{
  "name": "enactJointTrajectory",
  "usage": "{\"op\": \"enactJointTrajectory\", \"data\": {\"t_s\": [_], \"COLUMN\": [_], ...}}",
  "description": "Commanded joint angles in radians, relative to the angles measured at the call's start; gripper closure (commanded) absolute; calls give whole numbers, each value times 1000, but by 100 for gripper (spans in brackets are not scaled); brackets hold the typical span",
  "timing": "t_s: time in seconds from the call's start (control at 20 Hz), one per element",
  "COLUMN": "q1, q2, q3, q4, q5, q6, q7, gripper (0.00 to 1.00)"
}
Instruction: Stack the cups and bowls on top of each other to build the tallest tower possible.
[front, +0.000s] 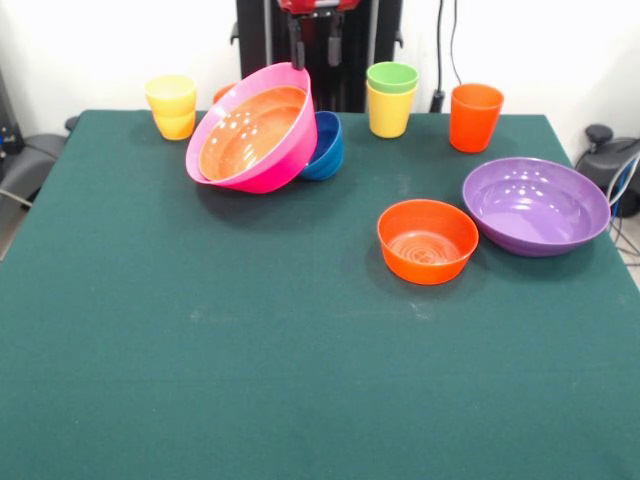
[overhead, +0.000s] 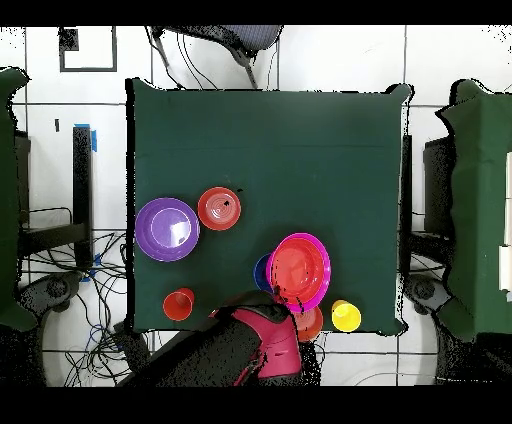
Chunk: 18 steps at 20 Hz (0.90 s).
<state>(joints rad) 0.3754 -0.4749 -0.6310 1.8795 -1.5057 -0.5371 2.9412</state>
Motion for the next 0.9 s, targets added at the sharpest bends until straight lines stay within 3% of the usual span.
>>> {"op": "enactJointTrajectory", "data": {"t_s": [0.05, 0.5, 0.9], "q1": [-17, -57, -76], "q2": [26, 4, 41], "q3": [124, 152, 187], "q4": [-41, -25, -20], "q5": [21, 78, 66], "q6": [144, 178, 153], "q7": [-285, -382, -367], "gripper": [0, 0, 0]}}
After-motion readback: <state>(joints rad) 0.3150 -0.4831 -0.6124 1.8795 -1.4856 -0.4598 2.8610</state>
